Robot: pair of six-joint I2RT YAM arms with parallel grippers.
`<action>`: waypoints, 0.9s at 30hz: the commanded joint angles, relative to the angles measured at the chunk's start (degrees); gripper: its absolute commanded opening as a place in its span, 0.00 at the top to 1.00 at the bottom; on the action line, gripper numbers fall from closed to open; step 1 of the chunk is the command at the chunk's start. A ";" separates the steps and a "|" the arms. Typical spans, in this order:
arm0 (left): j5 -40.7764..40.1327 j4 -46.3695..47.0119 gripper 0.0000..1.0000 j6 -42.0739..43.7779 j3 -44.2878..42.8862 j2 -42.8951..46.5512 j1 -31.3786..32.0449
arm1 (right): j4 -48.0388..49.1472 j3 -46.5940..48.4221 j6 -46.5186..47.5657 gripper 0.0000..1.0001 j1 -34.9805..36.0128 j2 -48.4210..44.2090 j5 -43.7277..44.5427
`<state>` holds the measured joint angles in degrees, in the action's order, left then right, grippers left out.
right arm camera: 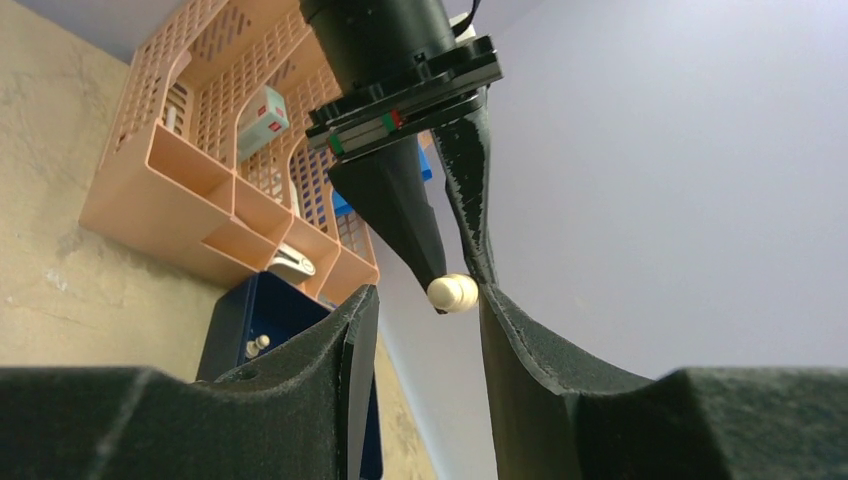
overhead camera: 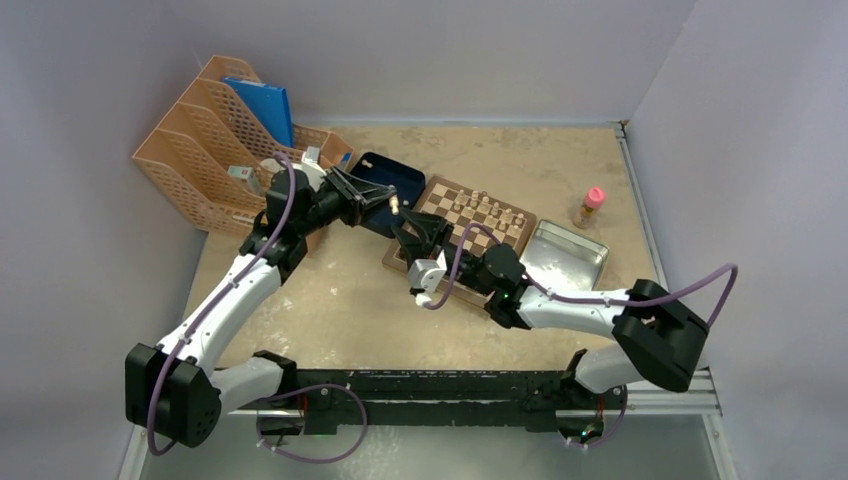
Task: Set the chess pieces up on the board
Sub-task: Place the chess piece on the chessboard.
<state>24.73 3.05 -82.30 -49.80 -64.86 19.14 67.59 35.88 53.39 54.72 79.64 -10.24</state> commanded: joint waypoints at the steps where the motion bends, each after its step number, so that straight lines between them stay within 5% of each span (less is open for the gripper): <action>1: -0.82 -1.42 1.00 -2.73 -2.21 1.92 -0.42 | 5.66 3.34 3.59 0.56 0.91 0.99 4.36; 19: 0.38 -0.59 1.00 -3.88 -1.13 1.93 -0.42 | 9.61 4.33 3.74 0.66 1.97 4.37 5.70; 27: 0.70 0.03 1.00 -4.04 -0.50 1.92 -0.42 | 9.35 4.64 3.03 0.88 2.20 4.80 6.64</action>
<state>24.86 2.00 -84.88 -49.80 -64.36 19.14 72.75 37.82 56.58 56.58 84.49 -5.13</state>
